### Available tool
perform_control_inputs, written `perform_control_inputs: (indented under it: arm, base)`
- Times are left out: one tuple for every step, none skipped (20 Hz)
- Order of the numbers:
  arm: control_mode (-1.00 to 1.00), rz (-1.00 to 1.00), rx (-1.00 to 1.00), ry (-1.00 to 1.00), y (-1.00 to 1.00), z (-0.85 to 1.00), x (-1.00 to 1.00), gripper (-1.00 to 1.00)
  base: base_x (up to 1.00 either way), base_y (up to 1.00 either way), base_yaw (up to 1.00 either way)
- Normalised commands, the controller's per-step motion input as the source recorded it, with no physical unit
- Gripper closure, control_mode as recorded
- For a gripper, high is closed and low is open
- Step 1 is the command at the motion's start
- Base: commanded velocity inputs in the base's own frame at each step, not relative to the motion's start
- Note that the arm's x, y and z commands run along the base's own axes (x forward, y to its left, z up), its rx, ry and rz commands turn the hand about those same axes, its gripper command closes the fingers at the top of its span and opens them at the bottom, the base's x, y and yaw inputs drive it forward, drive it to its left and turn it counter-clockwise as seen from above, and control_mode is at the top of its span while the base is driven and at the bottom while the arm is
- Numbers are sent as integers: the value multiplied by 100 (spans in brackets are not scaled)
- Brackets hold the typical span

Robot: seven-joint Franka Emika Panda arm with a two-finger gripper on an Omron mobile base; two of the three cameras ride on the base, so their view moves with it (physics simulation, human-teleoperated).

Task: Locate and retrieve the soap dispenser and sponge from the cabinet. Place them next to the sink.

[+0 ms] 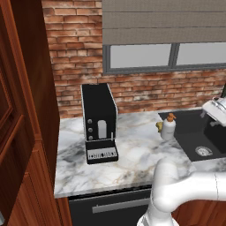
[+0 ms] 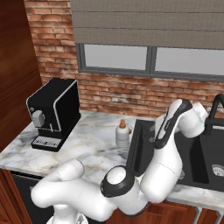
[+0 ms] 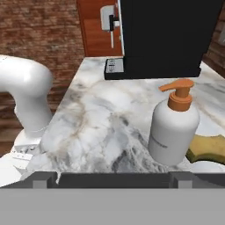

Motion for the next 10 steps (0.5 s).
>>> perform_control_inputs:
  arm:
    - [-100,-19,-15,-5,1,34,-49,-100]
    - [-100,-14,-21,-3,23,41,-41,-100]
    - [-100,-14,-20,-2,24,42,-39,-100]
    - [-100,-16,-19,-1,27,38,-34,-100]
    - [-100,-19,-15,0,26,26,-35,-100]
    - [-100,-23,-9,1,22,16,-32,-100]
    - [-100,-22,-8,0,23,25,-35,-100]
    - [-100,-21,-6,0,29,24,-40,-100]
    - [-100,-22,-5,0,28,19,-42,-100]
    - [-100,-21,-7,0,27,22,-40,-100]
  base:
    - [0,0,0]
    - [0,0,0]
    - [0,0,0]
    - [0,0,0]
    - [0,0,0]
    - [0,0,0]
    - [0,0,0]
    - [0,0,0]
    - [0,0,0]
    - [0,0,0]
